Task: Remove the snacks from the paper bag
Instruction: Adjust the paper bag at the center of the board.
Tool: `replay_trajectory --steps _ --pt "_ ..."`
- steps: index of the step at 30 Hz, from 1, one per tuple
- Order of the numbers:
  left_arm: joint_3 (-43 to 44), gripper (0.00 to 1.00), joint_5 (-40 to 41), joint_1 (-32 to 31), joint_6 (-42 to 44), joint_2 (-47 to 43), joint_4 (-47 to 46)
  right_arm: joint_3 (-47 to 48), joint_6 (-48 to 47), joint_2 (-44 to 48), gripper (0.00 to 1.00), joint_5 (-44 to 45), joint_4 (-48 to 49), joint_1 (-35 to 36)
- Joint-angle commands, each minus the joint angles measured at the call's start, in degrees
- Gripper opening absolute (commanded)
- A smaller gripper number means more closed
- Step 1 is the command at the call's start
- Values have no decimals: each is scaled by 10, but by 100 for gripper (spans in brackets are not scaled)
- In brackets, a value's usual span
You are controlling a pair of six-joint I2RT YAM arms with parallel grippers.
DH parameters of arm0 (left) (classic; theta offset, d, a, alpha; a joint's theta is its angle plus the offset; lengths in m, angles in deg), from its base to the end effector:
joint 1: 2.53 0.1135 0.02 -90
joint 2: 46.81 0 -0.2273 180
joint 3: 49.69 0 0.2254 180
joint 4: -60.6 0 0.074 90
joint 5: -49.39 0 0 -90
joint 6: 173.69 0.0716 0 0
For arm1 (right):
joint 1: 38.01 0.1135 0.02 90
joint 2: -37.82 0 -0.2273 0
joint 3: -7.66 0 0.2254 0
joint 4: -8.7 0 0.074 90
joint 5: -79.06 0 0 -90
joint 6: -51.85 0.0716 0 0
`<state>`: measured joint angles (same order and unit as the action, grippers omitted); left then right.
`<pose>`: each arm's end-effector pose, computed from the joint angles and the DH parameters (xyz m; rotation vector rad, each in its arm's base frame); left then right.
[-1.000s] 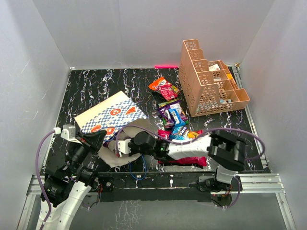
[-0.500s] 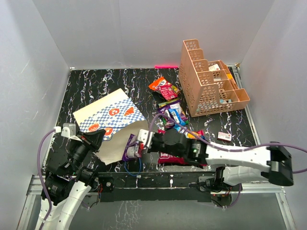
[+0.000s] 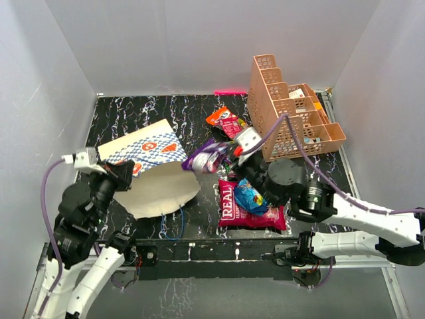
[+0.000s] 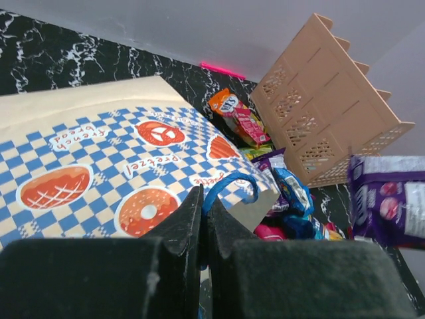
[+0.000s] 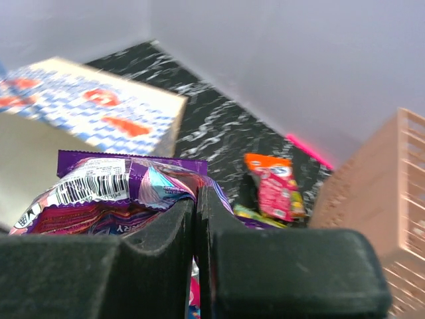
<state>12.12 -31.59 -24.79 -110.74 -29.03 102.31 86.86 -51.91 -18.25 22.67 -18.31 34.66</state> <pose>0.1062 -0.0314 0.3454 -0.1923 1.5458 -0.5631 0.1075 0.2113 0.3816 -0.7543 1.4518 0.3095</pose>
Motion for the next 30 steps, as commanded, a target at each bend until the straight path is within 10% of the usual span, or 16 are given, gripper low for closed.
replay_trajectory --steps 1,7,17,30 --pt "99 0 37 -2 40 119 -23 75 -3 17 8 165 28 -4" --pt "265 0 65 -1 -7 309 -21 106 -39 -25 8 184 31 -84" --pt "405 0 119 -1 -40 473 -96 125 78 -154 8 -62 -60 -348" --pt "217 0 230 0 23 331 -39 10 56 -177 8 -110 -32 -394"
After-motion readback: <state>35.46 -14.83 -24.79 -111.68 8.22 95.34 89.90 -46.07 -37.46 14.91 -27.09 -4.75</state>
